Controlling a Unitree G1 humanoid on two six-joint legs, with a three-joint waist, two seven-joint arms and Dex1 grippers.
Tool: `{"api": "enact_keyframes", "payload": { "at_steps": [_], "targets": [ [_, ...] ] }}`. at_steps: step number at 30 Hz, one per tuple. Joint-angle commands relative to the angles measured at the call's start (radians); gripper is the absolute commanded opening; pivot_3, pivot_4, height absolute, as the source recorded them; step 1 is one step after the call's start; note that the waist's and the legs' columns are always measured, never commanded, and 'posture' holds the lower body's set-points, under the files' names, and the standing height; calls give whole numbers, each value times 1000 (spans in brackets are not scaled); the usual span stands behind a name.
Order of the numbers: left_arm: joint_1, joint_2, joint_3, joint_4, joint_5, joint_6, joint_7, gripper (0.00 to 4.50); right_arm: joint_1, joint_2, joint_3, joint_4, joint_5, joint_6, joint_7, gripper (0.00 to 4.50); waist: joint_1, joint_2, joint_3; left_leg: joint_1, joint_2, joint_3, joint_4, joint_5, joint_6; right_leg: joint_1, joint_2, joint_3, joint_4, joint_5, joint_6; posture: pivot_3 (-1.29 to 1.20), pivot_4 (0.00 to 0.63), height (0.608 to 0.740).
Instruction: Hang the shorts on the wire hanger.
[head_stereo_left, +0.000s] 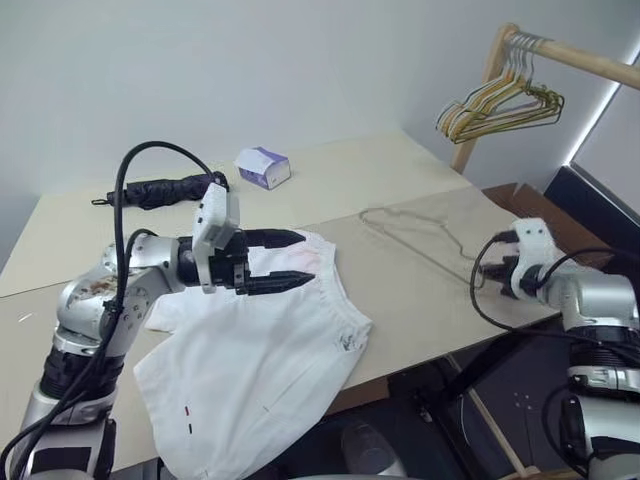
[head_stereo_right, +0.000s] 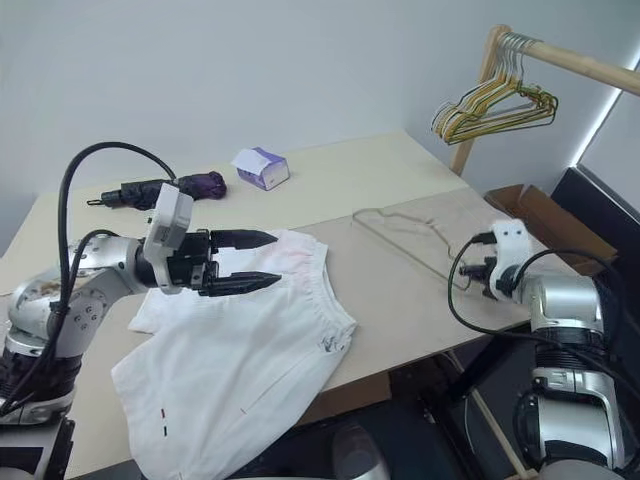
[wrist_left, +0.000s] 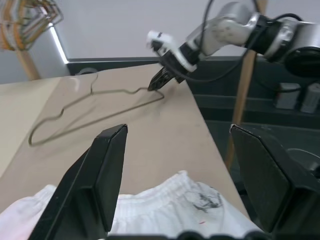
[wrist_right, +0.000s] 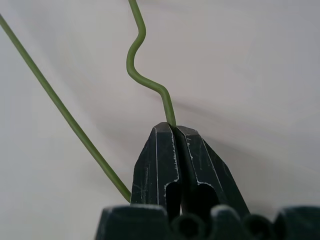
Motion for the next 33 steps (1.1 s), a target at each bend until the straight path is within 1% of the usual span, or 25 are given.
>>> {"api": "enact_keyframes", "payload": {
  "at_steps": [1, 3, 5, 9, 12, 13, 14, 15, 17, 22, 25, 29, 33],
  "targets": [
    [-96, -49, 41, 80, 69, -46, 113, 3540, 71, -30, 57, -207, -121, -298, -55, 21, 8, 0, 0, 0, 0, 0, 0, 0, 0, 0, 0, 0, 0, 0, 0, -408, 0, 740],
    [-141, -72, 48, 137, 92, -37, 159, 3540, 112, -57, 112, -241, -208, -484, -71, 21, 14, 0, 0, 0, -1, 0, 0, 0, 0, 0, -1, 0, 0, 0, 1, -408, 0, 740],
    [-188, -81, 60, 199, 101, -19, 186, 3540, 123, -73, 153, -237, -288, -684, -104, 21, 13, 0, 0, 0, -1, 0, 0, 0, 0, 0, -1, 0, -1, 0, 1, -407, 0, 740],
    [-242, -64, 60, 289, 124, -20, 165, 3540, 103, -102, 199, -179, -370, -1016, -113, 21, 3, 0, 0, 1, -1, 0, 0, 0, 0, 0, -1, 0, 0, 0, 1, -400, 0, 740],
    [-266, -27, 44, 358, 135, -21, 80, 4081, 72, -96, 202, -153, -340, -1153, -65, 0, -4, 0, 0, 1, -1, 0, 0, 0, 0, 0, -1, 0, 0, 0, 1, -386, 0, 740],
    [-271, -7, 31, 377, 142, -27, 31, 4364, 62, -101, 206, -141, -339, -1201, -49, 0, -7, 0, 0, 1, -1, 0, 0, 0, 1, 0, -1, 0, 0, 0, 1, -384, 0, 740],
    [-277, 15, 12, 401, 153, -34, -21, 4438, 51, -102, 209, -135, -331, -1233, -32, 0, -9, 0, 0, 1, -1, 0, 0, 1, 2, 0, 0, 0, 0, 0, 1, -379, 0, 740],
    [-285, 31, -2, 428, 166, -47, -66, 4438, 40, -98, 210, -130, -320, -1258, -15, 0, -9, 0, 0, 1, -1, 0, 0, 4, 6, 0, 1, 0, 0, 0, 1, -376, 0, 740],
    [-308, 49, -31, 494, 200, -59, -121, 4438, 18, -90, 213, -123, -299, -1295, 18, 0, -9, 0, 0, 2, -1, 0, 0, 4, 7, 1, 1, 0, 0, 0, 1, -376, 0, 740],
    [-365, 36, -74, 619, 258, -83, -204, 4438, -15, -81, 220, -118, -266, -1347, 87, 0, -7, 0, 0, 2, -1, -1, 0, 3, 6, 1, 1, 0, 0, 0, 1, -378, 0, 740],
    [-357, 44, -110, 631, 279, -102, -296, 4438, -27, -76, 217, -127, -261, -1343, 105, 0, -7, 0, 0, 1, -1, -1, -1, 4, 7, 1, 1, 0, 0, 0, 1, -381, 0, 740],
    [-334, 43, -141, 624, 313, -136, -356, 4438, -42, -68, 210, -137, -263, -1334, 118, 0, -9, 0, 1, 1, -1, -2, -1, 4, 7, -1, 1, 0, 0, 0, 1, -387, 0, 740],
    [-324, 31, -155, 633, 342, -156, -369, 4438, -55, -65, 207, -136, -267, -1330, 121, 0, -9, 0, 1, 2, -1, -2, -1, 4, 7, 0, 1, 0, 1, 0, 1, -390, 0, 740]
  ]
}}
